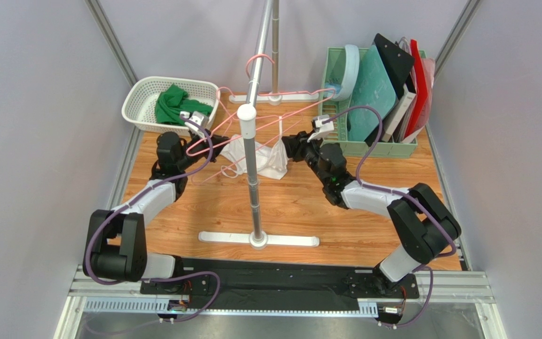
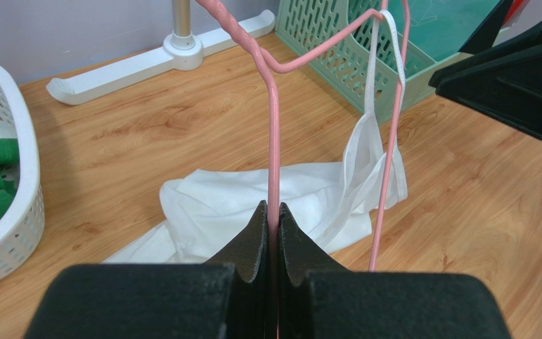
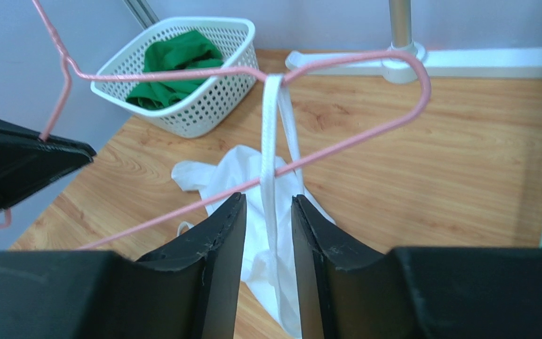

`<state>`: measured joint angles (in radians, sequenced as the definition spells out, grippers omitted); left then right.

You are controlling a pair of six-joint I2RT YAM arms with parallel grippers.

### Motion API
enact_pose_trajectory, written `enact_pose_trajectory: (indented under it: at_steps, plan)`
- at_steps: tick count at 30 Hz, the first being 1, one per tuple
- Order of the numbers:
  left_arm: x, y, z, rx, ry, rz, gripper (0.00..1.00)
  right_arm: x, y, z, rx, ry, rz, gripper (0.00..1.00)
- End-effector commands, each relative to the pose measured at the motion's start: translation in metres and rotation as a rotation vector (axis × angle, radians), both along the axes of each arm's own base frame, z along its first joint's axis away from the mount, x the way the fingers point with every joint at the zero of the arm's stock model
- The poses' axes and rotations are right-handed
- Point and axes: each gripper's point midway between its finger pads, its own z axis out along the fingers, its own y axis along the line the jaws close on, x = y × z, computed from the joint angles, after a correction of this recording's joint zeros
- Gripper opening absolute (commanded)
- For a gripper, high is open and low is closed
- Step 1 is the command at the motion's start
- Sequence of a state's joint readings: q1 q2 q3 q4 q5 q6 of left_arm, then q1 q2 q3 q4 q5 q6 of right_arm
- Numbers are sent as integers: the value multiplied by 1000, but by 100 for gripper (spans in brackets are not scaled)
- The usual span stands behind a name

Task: Remove the tank top from the hanger

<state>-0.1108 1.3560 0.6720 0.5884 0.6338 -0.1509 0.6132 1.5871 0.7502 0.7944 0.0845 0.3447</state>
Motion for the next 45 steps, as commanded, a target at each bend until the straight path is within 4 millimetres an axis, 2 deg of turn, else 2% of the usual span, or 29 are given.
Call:
enact_pose_trajectory:
  at_steps: [1, 3, 5, 7, 13, 22, 25, 26, 28, 29, 33, 37, 45]
  plan:
    - [1, -1, 24, -12, -86, -11, 0, 13, 3, 65, 60, -172, -63, 35]
    - [1, -2, 24, -12, -86, -13, 0, 14, 4, 66, 49, -168, -73, 39]
    - [0, -2, 24, -14, -84, -18, 0, 18, 8, 74, 57, -179, -73, 40]
    - [0, -2, 24, -14, -85, -18, 0, 23, 10, 69, 40, -157, -82, 40]
    - [-1, -3, 26, -16, -89, -22, 0, 35, 15, 73, 39, -162, -102, 40]
    - [-2, -4, 27, -18, -94, -34, 0, 46, 25, 51, 24, -128, -111, 37]
    - [-3, -4, 26, -19, -92, -34, 0, 48, 27, 45, 18, -124, -113, 32]
    - [-3, -5, 26, -18, -93, -37, 0, 49, 27, 45, 19, -126, -113, 25]
    - [-2, -5, 26, -20, -89, -36, 0, 49, 26, 46, 20, -128, -116, 20]
    - [-2, -5, 27, -20, -91, -37, 0, 49, 27, 47, 21, -130, -114, 14]
    - [-2, -5, 27, -19, -92, -34, 0, 49, 23, 51, 28, -128, -136, 1]
    - [-2, -4, 26, -19, -88, -31, 0, 46, 17, 60, 39, -138, -156, 0]
    - [-2, -4, 24, -13, -84, -33, 0, 39, -4, 92, 90, -182, -228, 0]
